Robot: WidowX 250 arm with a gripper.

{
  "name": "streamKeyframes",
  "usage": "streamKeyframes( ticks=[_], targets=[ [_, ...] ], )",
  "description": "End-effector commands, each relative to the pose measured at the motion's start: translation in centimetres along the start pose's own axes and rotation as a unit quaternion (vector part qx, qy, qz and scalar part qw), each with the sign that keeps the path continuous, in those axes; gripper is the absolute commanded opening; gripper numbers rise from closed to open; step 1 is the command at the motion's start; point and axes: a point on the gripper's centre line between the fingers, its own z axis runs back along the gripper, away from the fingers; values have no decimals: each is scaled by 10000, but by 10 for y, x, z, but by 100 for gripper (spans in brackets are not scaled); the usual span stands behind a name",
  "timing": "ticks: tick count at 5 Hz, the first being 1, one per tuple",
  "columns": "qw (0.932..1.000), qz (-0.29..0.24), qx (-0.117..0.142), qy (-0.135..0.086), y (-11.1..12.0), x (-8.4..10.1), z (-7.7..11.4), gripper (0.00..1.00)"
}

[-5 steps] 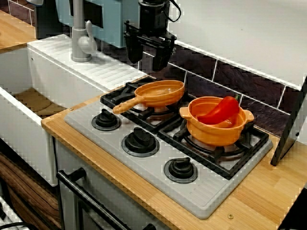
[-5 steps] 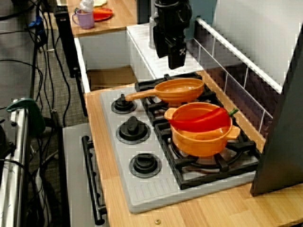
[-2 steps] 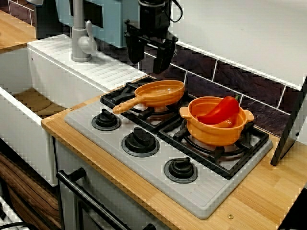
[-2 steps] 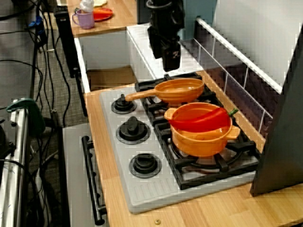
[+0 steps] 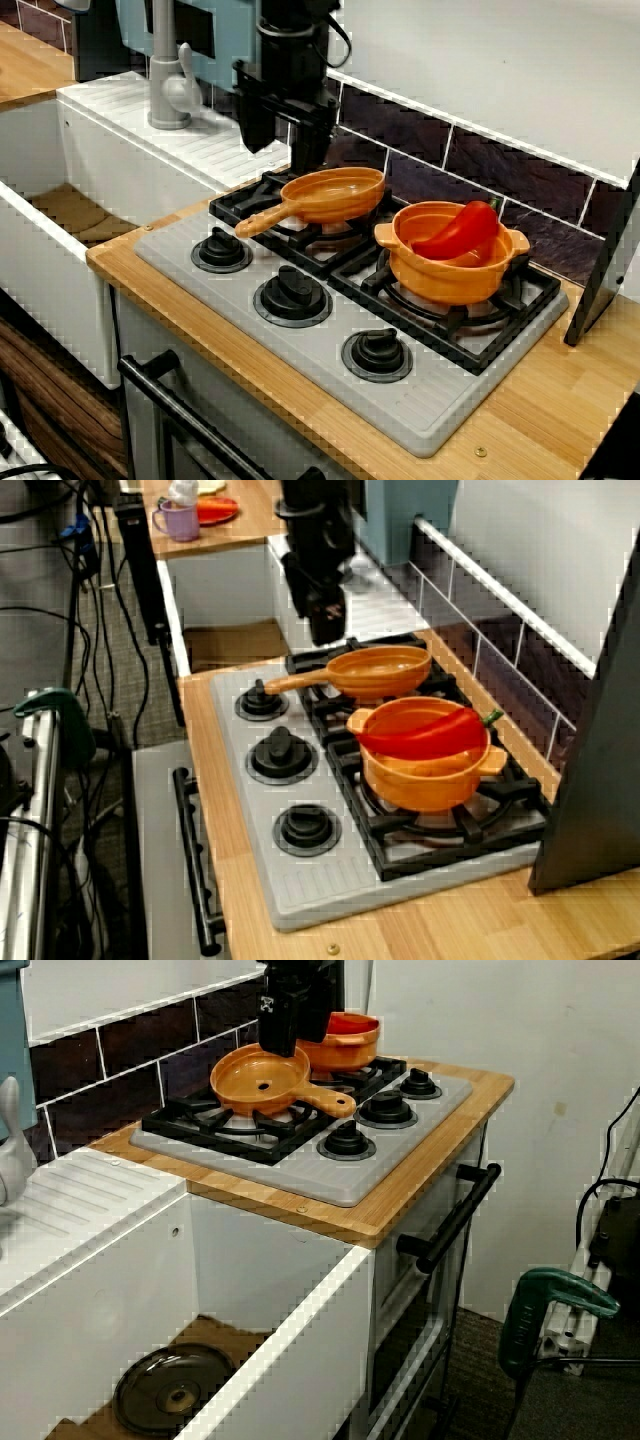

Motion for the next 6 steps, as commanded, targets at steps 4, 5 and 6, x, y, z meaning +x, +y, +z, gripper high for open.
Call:
streamKeyframes(
  ticks=[4, 5, 6],
  targets=[
    [9958, -367, -797, -254, 10, -19, -1, 100],
    [9952, -405, -860, -245, 9, -25, -2, 100],
    [9959, -335, -795, -255, 5, -30, -4, 100]
  ],
)
